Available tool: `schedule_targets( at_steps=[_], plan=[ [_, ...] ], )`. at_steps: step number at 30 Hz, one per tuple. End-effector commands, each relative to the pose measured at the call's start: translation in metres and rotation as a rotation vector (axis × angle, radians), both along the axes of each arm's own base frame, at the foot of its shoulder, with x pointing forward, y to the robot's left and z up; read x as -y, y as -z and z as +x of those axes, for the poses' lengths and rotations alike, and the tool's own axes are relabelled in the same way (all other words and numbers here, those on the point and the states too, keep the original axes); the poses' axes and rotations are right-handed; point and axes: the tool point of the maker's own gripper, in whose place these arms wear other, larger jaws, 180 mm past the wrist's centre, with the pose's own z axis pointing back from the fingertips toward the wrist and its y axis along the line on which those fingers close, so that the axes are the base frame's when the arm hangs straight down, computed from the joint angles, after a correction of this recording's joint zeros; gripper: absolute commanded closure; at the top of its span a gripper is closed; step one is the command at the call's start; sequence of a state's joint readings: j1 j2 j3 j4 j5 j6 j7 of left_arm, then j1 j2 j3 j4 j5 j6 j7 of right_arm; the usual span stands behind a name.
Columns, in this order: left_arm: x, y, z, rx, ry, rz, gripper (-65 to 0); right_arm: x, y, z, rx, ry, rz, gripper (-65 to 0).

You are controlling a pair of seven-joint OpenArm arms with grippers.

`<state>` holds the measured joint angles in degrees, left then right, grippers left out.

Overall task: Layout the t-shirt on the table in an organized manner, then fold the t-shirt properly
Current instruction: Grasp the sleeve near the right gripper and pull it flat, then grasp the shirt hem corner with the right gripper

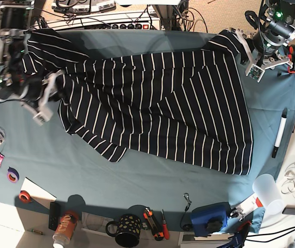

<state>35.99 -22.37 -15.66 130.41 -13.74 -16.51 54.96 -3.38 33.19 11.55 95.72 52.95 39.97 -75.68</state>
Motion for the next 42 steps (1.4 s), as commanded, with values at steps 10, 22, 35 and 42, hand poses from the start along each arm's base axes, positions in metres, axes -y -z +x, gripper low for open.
schedule_targets(
  at_steps=[10, 22, 35, 42],
  plan=[
    [0.0, -0.006, 0.003, 0.028, 0.005, 0.0, -19.4, 0.031, -0.092, 0.106, 0.424, 0.141, -0.05, -17.1],
    [0.003, -0.008, 0.006, 0.049, 0.007, -0.011, -19.4, -0.051, 0.027, 0.167, 0.137, 0.013, -0.058, -17.1],
    [0.007, -0.007, 0.005, 0.049, -0.008, -0.031, -19.4, -0.075, 0.059, 0.16, 0.001, 0.022, -0.105, -7.3],
    [0.007, -0.01, 0.01, 0.065, -0.007, -0.032, -19.4, -0.047, 0.049, 0.183, 0.136, 0.088, -0.23, 0.0]
  ],
)
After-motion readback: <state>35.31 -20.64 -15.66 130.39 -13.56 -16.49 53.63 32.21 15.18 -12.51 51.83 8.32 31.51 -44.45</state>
